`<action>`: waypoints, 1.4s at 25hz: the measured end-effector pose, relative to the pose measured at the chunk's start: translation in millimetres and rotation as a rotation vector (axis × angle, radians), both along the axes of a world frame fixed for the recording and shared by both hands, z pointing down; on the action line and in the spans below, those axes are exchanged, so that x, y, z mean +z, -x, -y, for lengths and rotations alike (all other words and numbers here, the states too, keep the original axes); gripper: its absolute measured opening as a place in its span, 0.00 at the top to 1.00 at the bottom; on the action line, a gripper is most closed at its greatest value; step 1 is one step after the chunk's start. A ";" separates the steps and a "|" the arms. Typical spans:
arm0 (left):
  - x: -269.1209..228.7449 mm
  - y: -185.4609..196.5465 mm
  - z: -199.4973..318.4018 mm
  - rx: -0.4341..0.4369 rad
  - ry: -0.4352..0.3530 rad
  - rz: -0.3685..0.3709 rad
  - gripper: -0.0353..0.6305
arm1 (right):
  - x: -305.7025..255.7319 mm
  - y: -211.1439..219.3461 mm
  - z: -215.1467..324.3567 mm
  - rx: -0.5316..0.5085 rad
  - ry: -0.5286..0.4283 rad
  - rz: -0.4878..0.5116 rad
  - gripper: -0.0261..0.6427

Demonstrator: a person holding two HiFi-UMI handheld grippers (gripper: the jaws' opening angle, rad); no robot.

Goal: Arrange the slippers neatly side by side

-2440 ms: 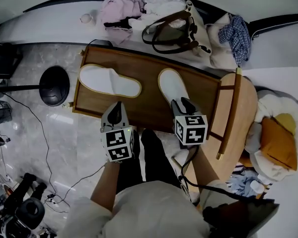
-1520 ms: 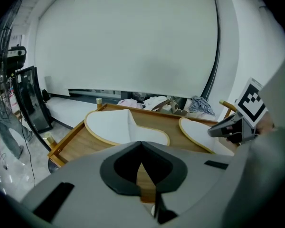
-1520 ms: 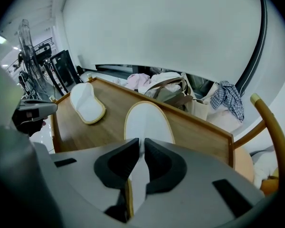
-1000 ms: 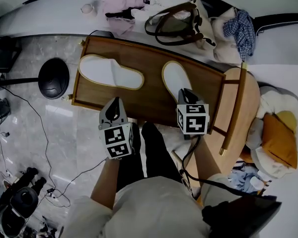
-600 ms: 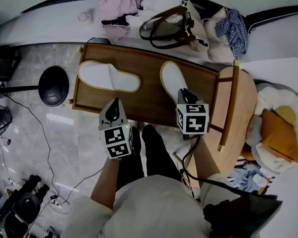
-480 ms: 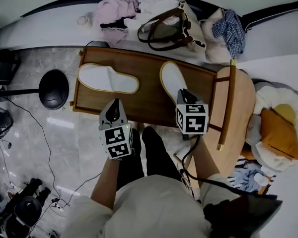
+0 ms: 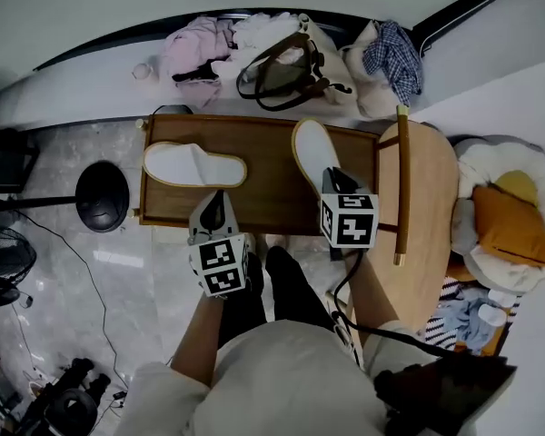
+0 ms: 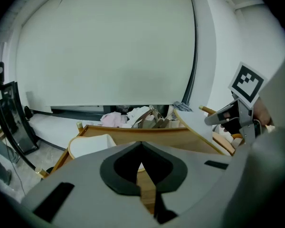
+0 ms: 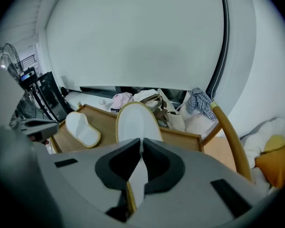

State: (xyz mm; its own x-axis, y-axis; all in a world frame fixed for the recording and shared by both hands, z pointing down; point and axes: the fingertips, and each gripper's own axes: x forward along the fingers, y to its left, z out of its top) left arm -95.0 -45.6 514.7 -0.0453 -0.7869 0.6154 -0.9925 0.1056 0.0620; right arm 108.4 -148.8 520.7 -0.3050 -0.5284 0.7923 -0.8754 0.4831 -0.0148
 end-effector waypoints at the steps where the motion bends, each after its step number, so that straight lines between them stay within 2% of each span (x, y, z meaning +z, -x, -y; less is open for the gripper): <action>1: -1.5 -2.3 1.2 0.015 -0.001 0.000 0.94 | -2.3 -1.6 -0.4 0.012 -0.004 0.001 0.89; 10: -13.9 -15.3 21.0 0.134 -0.029 0.011 0.94 | -15.2 -24.6 -6.6 0.146 -0.020 0.017 0.89; 24: -11.4 -44.3 42.8 0.344 -0.021 0.018 0.94 | -12.6 -59.2 -25.2 0.380 -0.008 0.048 0.89; 30: -6.7 -50.9 51.0 0.391 -0.001 0.019 0.94 | -2.5 -66.9 -26.9 0.453 0.010 0.066 0.89; 35: 1.1 -50.6 53.5 0.412 0.023 0.027 0.94 | 10.4 -68.8 -22.1 0.476 0.030 0.070 0.89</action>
State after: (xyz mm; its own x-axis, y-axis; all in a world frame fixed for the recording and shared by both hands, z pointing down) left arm -44.4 -99.2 515.9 0.2538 -0.7286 0.6361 -0.9534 -0.2995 0.0373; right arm 177.2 -126.7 531.1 -0.0873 -0.5998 0.7954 -0.9957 0.0271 -0.0888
